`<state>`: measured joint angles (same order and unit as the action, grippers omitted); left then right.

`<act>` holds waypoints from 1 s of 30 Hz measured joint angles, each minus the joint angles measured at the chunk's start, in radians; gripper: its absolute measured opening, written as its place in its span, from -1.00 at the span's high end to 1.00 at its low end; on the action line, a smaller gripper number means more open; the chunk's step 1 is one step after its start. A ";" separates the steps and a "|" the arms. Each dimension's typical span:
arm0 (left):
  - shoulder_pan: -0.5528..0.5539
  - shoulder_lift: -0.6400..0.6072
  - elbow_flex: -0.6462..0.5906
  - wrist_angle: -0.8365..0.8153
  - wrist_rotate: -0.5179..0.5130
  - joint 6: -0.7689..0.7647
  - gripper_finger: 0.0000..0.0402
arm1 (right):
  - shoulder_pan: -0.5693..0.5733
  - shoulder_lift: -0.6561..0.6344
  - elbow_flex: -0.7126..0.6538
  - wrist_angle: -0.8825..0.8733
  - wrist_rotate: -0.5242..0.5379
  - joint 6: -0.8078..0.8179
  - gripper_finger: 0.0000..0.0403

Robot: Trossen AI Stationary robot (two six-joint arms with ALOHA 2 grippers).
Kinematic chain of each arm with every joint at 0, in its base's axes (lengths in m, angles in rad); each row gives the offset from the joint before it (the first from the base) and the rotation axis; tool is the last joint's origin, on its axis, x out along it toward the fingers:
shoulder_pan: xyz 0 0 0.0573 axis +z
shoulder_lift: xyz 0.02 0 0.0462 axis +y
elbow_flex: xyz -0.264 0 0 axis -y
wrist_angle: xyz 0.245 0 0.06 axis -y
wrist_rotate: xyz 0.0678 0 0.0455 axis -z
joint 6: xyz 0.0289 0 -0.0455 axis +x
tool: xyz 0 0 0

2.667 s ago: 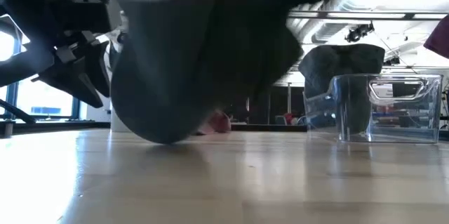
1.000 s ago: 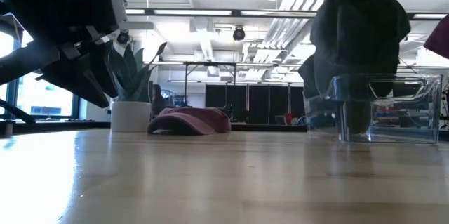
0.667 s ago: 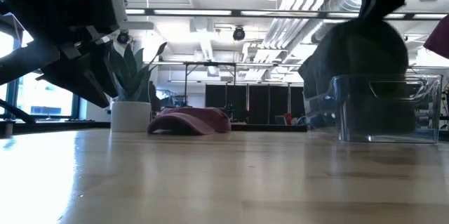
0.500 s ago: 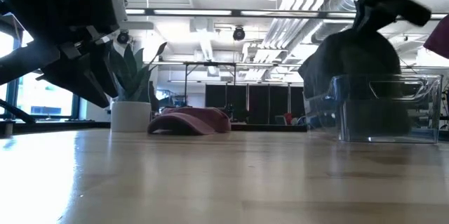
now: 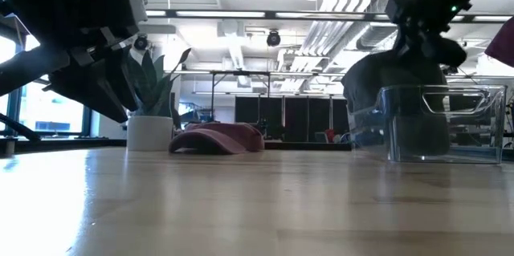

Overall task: Pick & Place hat
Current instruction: Put the black cap into the top transparent bin, then put the red cap into the bottom transparent bin

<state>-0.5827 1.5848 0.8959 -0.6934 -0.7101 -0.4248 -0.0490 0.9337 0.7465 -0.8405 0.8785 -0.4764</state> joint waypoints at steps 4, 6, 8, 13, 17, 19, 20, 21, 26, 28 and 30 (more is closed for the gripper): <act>0.000 0.000 0.000 0.004 0.001 0.003 0.37 | -0.027 0.000 -0.028 0.125 0.059 -0.113 0.54; 0.000 0.000 0.000 0.006 0.001 0.005 0.37 | -0.034 0.000 -0.023 0.167 0.055 -0.156 0.42; 0.000 0.000 0.000 0.008 0.001 0.005 0.37 | -0.037 0.000 0.000 0.169 0.039 -0.170 0.30; 0.000 0.000 0.000 0.026 0.002 0.001 0.37 | -0.009 0.000 0.079 0.156 0.054 -0.102 0.05; 0.001 0.000 0.000 0.065 0.002 -0.008 0.37 | 0.049 0.000 0.155 0.132 0.023 0.080 0.00; 0.001 0.000 0.000 0.078 0.002 -0.018 0.37 | 0.078 0.001 0.187 0.113 -0.056 0.186 0.02; 0.001 0.000 0.000 0.080 0.002 -0.022 0.37 | 0.089 0.002 0.198 0.099 -0.099 0.237 0.02; 0.001 0.000 0.000 0.081 0.002 -0.025 0.37 | 0.097 0.002 0.206 0.079 -0.151 0.285 0.03; 0.001 0.000 0.000 0.091 -0.004 -0.023 0.37 | 0.118 0.003 0.181 0.023 -0.457 0.472 0.07; 0.001 0.000 0.000 0.116 -0.011 -0.005 0.37 | 0.118 0.011 0.142 0.011 -0.542 0.527 0.11; 0.001 0.000 0.000 0.127 -0.030 0.002 0.37 | 0.108 0.026 0.102 -0.028 -0.572 0.573 0.16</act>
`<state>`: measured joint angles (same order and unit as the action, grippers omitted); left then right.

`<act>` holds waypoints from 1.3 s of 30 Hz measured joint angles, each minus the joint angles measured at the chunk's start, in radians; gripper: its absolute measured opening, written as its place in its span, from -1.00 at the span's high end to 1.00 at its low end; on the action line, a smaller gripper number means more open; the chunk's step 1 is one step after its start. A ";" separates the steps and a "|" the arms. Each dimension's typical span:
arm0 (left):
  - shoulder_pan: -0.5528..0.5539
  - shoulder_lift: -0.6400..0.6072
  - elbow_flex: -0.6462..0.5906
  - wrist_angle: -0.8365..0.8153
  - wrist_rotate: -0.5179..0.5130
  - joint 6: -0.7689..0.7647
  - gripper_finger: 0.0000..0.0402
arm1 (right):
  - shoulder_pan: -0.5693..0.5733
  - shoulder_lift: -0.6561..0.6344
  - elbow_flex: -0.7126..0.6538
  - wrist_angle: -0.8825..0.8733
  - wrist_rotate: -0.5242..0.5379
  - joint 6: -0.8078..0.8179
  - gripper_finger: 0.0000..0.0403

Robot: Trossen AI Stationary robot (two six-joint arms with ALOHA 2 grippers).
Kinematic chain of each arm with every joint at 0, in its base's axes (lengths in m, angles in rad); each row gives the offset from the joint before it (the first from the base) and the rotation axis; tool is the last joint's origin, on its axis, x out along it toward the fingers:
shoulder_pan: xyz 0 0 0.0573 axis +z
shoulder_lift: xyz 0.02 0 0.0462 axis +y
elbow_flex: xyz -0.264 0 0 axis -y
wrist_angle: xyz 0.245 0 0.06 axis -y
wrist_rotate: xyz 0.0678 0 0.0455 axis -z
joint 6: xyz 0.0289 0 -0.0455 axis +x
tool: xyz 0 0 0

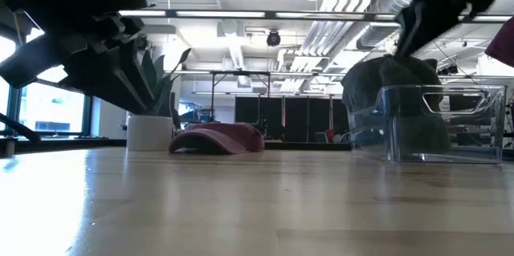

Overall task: Pick & Place hat
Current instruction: Put the red cap into the bottom transparent bin

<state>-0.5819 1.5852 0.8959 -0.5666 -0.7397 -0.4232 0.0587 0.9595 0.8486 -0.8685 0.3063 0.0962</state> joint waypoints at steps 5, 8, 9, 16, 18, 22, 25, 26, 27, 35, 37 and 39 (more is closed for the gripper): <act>0.029 0.000 0.000 -0.001 -0.029 0.000 0.37 | -0.072 0.050 -0.083 -0.005 0.131 0.037 0.32; 0.067 0.000 0.000 -0.015 -0.025 0.000 0.37 | -0.122 0.079 -0.103 0.013 0.253 0.038 0.40; 0.083 0.000 0.000 -0.020 -0.019 0.000 0.37 | -0.135 0.087 -0.103 0.016 0.290 0.037 0.43; 0.192 0.008 0.000 -0.072 0.022 0.026 0.37 | -0.085 0.093 -0.023 0.034 0.211 0.126 0.56; 0.217 0.008 0.000 -0.063 0.018 0.094 0.37 | -0.033 0.093 -0.010 0.090 0.167 0.147 0.59; 0.282 0.025 0.000 0.022 0.036 0.299 0.37 | 0.094 0.099 -0.011 0.256 0.109 0.135 0.64; 0.336 0.049 0.000 0.072 0.058 0.441 0.37 | 0.192 0.115 -0.012 0.374 0.120 0.131 0.67; 0.355 0.060 0.000 0.094 0.058 0.478 0.36 | 0.221 0.123 -0.012 0.413 0.133 0.123 0.68; 0.375 0.075 0.000 0.109 0.056 0.506 0.34 | 0.252 0.131 -0.012 0.447 0.150 0.111 0.69; 0.499 0.169 -0.001 0.212 0.005 0.584 0.05 | 0.410 0.202 -0.012 0.597 0.267 0.031 0.74; 0.507 0.170 0.000 0.222 0.009 0.556 0.00 | 0.428 0.215 -0.012 0.609 0.286 0.005 0.76; 0.503 0.172 0.000 0.228 0.012 0.542 0.00 | 0.436 0.219 -0.013 0.609 0.292 -0.015 0.78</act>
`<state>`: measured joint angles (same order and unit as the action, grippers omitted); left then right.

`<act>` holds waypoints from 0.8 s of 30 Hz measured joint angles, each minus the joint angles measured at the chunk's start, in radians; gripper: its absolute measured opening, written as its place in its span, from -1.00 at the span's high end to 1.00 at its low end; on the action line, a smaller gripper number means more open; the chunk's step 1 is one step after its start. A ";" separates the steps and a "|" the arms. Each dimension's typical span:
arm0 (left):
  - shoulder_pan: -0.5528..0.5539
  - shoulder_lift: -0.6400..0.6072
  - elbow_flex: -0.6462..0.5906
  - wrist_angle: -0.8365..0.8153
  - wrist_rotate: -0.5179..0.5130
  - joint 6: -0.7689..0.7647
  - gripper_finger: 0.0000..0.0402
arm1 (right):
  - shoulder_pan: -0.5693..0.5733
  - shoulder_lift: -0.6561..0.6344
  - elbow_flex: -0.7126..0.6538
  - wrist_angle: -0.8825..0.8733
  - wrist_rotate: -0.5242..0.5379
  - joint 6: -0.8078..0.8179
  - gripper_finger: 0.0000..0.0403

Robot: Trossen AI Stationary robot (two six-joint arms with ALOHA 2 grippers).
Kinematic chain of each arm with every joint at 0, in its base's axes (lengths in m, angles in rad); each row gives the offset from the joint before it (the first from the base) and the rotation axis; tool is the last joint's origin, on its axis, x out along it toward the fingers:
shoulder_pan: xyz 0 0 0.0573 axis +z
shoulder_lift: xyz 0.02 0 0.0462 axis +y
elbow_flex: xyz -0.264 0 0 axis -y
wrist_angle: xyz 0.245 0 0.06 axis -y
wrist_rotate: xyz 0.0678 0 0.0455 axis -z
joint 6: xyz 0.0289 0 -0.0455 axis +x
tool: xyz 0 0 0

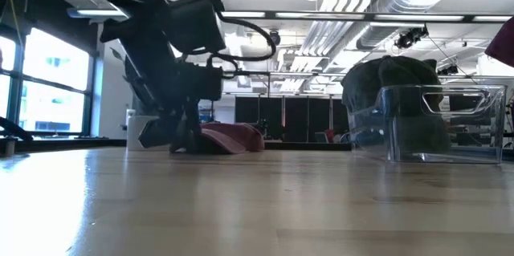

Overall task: Pick & Place hat
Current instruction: Put the red cap into the bottom transparent bin

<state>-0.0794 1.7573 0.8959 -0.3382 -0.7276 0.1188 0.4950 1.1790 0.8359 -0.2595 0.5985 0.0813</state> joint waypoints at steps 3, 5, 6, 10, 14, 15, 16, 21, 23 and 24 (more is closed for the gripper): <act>-0.028 0.000 0.000 0.016 -0.031 0.000 0.00 | 0.000 -0.001 -0.001 0.001 -0.001 -0.011 0.80; -0.044 0.000 0.000 0.026 -0.095 0.027 0.01 | -0.002 -0.001 -0.001 0.002 0.002 -0.011 0.81; -0.049 0.000 0.000 0.035 -0.122 0.049 0.01 | -0.003 -0.001 -0.001 0.002 0.000 -0.011 0.81; -0.019 0.020 0.001 0.081 -0.151 0.125 0.01 | -0.004 -0.001 -0.001 0.002 -0.002 -0.011 0.83; 0.043 0.073 -0.003 0.097 -0.207 0.151 0.02 | -0.002 -0.001 -0.001 0.002 -0.007 -0.011 0.82; 0.056 0.082 0.001 0.116 -0.211 0.157 0.02 | -0.002 -0.001 -0.001 0.003 -0.009 -0.011 0.82; 0.069 0.097 0.004 0.124 -0.211 0.162 0.02 | -0.001 -0.001 -0.001 0.002 -0.010 -0.011 0.82; 0.092 0.135 0.005 0.144 -0.323 0.165 0.21 | -0.001 -0.001 -0.001 0.002 -0.010 -0.019 0.84; 0.093 0.136 0.003 0.172 -0.377 0.176 0.39 | -0.001 -0.001 -0.001 0.002 -0.010 -0.019 0.85; 0.092 0.137 0.003 0.182 -0.388 0.186 0.49 | -0.001 -0.001 -0.001 0.002 -0.010 -0.019 0.85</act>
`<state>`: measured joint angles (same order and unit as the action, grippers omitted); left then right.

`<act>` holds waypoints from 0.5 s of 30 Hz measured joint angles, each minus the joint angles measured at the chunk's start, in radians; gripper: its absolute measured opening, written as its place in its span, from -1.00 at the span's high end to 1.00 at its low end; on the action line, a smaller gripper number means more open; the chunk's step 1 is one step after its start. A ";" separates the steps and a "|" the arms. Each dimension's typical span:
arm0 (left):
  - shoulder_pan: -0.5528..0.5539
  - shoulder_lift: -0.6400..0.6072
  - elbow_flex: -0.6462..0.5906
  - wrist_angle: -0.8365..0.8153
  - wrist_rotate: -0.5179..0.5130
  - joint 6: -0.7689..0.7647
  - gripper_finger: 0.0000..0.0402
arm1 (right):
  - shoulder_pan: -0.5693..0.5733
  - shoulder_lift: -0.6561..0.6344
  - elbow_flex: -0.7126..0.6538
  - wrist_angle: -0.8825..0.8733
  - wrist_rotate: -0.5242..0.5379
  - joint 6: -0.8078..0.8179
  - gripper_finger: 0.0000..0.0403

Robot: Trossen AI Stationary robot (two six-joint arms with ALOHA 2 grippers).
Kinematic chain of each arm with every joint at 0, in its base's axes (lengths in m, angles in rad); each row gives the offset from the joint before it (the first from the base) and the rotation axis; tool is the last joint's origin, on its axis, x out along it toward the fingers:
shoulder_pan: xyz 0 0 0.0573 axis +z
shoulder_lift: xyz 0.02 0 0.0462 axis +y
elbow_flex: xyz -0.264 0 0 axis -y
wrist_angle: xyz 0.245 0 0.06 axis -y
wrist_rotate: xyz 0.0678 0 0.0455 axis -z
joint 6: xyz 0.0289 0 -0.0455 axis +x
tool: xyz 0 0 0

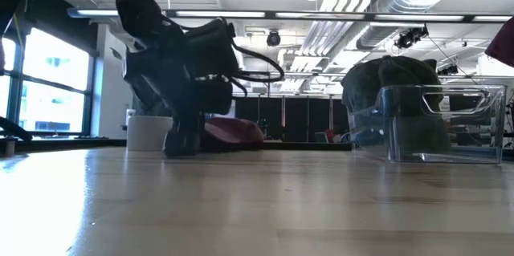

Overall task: Pick & Place hat
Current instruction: Put the red cap into the bottom transparent bin

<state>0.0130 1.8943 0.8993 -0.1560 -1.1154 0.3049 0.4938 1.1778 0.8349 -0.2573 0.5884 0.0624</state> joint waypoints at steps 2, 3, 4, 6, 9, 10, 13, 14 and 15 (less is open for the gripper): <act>0.000 0.001 0.009 -0.002 -0.008 0.009 0.72 | 0.000 0.000 0.000 0.000 0.000 0.000 0.85; 0.000 -0.005 0.013 -0.008 -0.007 0.008 0.83 | 0.000 0.000 0.000 0.000 0.000 0.000 0.85; -0.006 -0.009 0.019 -0.020 -0.003 0.008 0.90 | 0.000 0.000 0.000 0.000 -0.001 0.000 0.84; -0.029 -0.014 0.045 -0.030 -0.003 0.007 0.93 | 0.000 0.000 0.000 -0.002 -0.003 0.000 0.83; -0.102 -0.015 0.110 -0.105 0.007 -0.034 0.91 | 0.000 0.000 0.000 -0.003 -0.025 0.000 0.82; -0.134 -0.015 0.141 -0.163 0.011 -0.068 0.94 | 0.000 0.000 0.000 -0.003 -0.032 0.000 0.82; -0.236 -0.030 0.264 -0.417 0.025 -0.234 0.98 | 0.000 0.000 0.000 -0.004 -0.046 0.000 0.84; -0.269 -0.038 0.311 -0.512 0.042 -0.306 0.97 | 0.000 0.000 0.000 -0.004 -0.046 0.000 0.85; -0.304 -0.045 0.364 -0.608 0.067 -0.380 0.97 | 0.000 0.000 0.000 -0.004 -0.046 0.000 0.86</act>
<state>-0.2909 1.8496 1.2635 -0.7637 -1.0488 -0.0747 0.4938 1.1774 0.8349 -0.2616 0.5426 0.0628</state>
